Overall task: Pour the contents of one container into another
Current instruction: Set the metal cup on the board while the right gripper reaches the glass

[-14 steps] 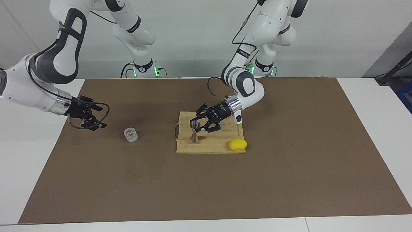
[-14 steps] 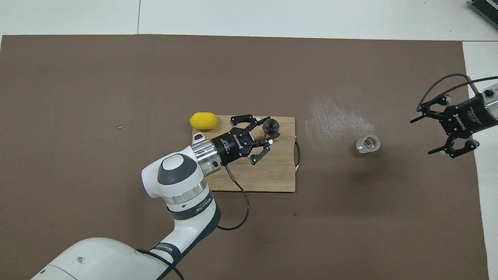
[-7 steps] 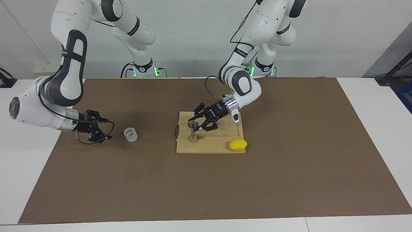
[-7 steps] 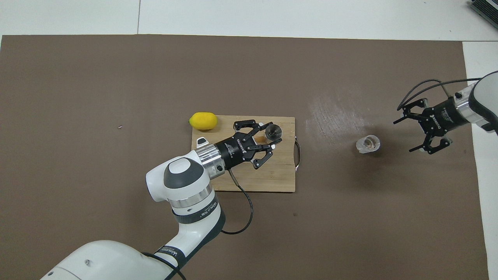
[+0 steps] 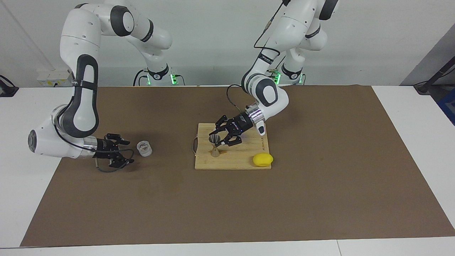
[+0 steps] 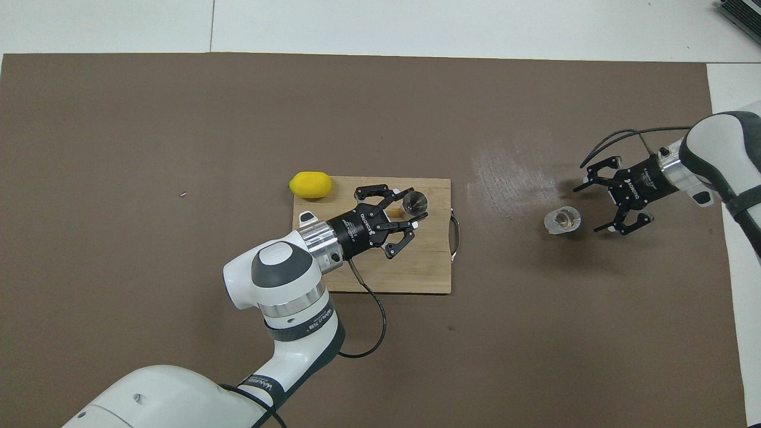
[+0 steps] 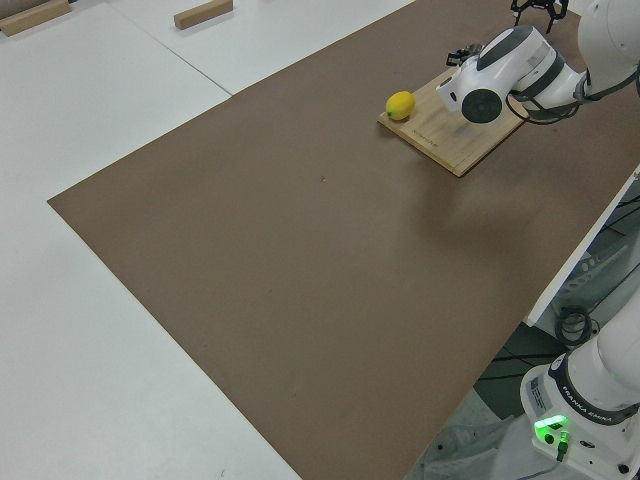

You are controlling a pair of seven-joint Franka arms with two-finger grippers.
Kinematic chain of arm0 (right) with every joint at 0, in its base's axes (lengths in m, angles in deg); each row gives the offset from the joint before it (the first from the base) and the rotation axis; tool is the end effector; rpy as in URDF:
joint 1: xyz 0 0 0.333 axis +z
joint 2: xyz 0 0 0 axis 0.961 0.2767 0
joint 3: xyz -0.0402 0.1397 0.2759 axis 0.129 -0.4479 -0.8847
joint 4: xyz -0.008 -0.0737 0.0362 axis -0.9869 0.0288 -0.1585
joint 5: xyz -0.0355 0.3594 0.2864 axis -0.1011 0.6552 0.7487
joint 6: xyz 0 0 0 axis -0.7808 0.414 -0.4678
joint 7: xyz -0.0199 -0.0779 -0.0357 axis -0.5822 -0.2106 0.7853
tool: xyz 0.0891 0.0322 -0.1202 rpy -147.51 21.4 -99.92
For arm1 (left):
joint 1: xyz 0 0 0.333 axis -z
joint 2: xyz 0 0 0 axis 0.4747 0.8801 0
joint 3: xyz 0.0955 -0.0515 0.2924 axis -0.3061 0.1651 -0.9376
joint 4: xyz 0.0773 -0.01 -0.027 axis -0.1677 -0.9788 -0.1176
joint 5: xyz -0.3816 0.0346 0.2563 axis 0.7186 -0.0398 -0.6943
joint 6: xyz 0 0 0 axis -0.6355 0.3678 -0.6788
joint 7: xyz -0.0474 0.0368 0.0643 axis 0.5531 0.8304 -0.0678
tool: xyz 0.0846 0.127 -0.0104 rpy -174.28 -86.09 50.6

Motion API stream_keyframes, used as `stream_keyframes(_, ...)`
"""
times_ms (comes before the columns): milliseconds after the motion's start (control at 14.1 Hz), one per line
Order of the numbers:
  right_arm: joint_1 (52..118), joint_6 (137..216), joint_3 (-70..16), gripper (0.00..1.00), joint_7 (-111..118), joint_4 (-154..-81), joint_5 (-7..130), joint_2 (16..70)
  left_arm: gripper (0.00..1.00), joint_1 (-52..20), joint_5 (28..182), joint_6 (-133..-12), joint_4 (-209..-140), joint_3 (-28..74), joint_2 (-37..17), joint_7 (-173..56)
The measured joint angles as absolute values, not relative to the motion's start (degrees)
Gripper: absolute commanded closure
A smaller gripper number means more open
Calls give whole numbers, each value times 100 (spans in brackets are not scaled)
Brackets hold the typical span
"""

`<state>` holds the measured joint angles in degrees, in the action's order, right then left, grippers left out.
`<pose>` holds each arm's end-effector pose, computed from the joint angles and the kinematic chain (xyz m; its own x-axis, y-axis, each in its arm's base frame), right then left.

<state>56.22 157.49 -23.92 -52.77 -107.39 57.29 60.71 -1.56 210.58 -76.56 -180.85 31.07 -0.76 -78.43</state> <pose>0.6647 -0.1004 0.1886 0.2121 -0.7608 -0.6133 -0.9366 -0.3373 0.0946 0.5348 -0.4415 0.2250 -0.1711 0.1979 -0.9652 0.9117 0.4032 -0.0790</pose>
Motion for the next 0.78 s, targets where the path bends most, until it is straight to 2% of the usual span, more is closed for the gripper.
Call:
stream_keyframes(566, 5664, 16097, -2465, 3, -4929, -11247, 6194, 6054, 0, -159, 21058, -7647, -18051, 3083, -91, -7804)
stream_keyframes(778, 5703, 16114, -2468, 3, -4927, -11336, 6376, 6021, 0, -209, 21054, -7759, -17984, 3026, -347, -7801)
